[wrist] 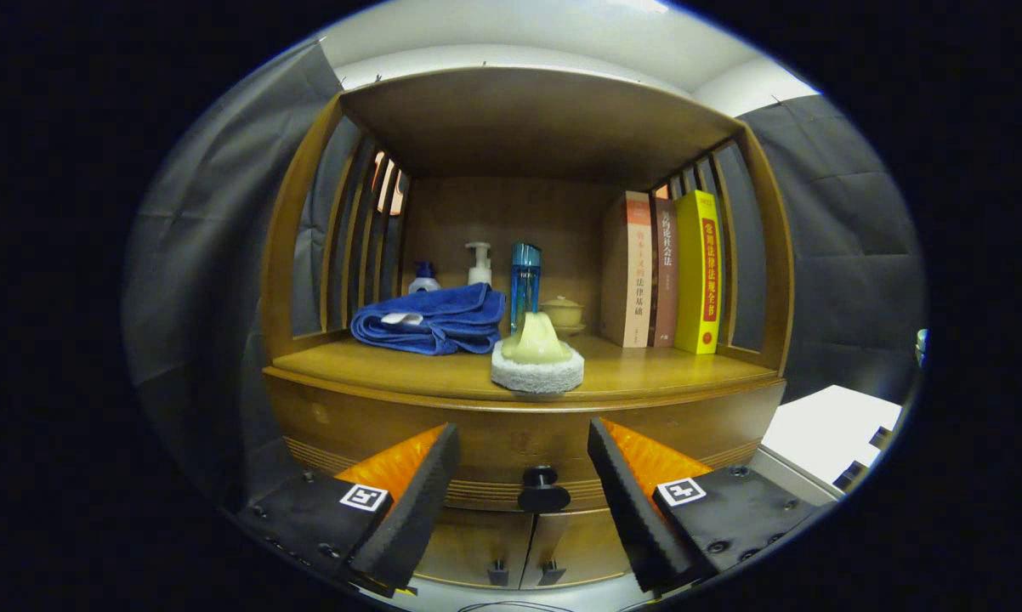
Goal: Pull open the drawer, take out the items inside it, and place them on the countertop above the cabinet.
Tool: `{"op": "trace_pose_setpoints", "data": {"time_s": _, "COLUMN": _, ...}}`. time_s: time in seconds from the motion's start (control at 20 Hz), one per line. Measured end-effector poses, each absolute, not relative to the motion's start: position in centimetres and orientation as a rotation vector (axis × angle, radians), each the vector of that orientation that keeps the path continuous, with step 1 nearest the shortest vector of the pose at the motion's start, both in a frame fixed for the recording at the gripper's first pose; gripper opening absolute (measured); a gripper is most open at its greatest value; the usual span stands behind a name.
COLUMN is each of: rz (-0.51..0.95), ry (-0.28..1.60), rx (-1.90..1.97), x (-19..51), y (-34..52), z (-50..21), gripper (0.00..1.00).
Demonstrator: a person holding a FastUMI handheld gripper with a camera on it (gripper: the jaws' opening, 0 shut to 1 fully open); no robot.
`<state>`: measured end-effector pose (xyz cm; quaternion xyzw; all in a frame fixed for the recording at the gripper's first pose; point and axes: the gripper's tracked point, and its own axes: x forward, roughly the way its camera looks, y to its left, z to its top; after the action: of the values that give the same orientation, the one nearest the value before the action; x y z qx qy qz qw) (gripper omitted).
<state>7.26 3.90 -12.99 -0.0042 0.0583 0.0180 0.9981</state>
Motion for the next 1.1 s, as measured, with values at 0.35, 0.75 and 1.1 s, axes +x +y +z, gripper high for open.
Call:
{"op": "trace_pose_setpoints", "data": {"time_s": 0.35, "rz": 0.046, "ry": 0.044, "rx": 0.001, "x": 3.2, "y": 3.7, "z": -5.4, "gripper": 0.99}}
{"op": "trace_pose_setpoints", "data": {"time_s": 0.75, "rz": 0.061, "ry": -0.004, "rx": 0.065, "x": -0.9, "y": 3.2, "z": -0.5, "gripper": 0.99}}
{"op": "trace_pose_setpoints", "data": {"time_s": 1.1, "rz": 0.027, "ry": -0.076, "rx": 0.064, "x": -1.6, "y": 1.7, "z": 1.8, "gripper": 0.99}}
